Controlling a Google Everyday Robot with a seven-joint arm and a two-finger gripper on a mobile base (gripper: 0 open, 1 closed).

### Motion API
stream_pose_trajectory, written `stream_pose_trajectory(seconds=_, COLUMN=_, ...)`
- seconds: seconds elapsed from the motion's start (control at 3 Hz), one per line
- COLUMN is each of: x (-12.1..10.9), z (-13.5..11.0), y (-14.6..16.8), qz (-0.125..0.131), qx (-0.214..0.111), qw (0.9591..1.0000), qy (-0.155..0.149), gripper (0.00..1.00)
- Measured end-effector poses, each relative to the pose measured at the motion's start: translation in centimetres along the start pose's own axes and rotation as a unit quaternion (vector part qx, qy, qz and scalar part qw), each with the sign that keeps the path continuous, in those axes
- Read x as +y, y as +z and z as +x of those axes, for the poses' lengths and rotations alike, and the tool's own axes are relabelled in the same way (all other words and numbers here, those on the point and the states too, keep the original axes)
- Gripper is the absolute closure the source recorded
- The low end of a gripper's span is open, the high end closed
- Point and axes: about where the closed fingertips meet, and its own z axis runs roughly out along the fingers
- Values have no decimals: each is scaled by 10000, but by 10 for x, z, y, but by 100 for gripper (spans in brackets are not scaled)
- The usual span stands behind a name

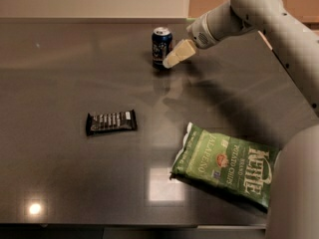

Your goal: Pick pepsi can

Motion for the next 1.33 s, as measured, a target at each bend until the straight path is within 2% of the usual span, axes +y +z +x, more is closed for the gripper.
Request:
stream_pose_trajectory(seconds=0.33, x=11, z=-22, y=26, qz=-120, qx=-346, qw=9992, qy=138, gripper=0)
stream_pose_trajectory(seconds=0.67, x=14, z=-36, y=40, qz=-169, qx=-588, qw=9979, qy=223, gripper=16)
stream_pose_trajectory(seconds=1.33, x=16, z=-47, y=38, qz=-159, qx=-903, qw=9953, qy=324, gripper=64)
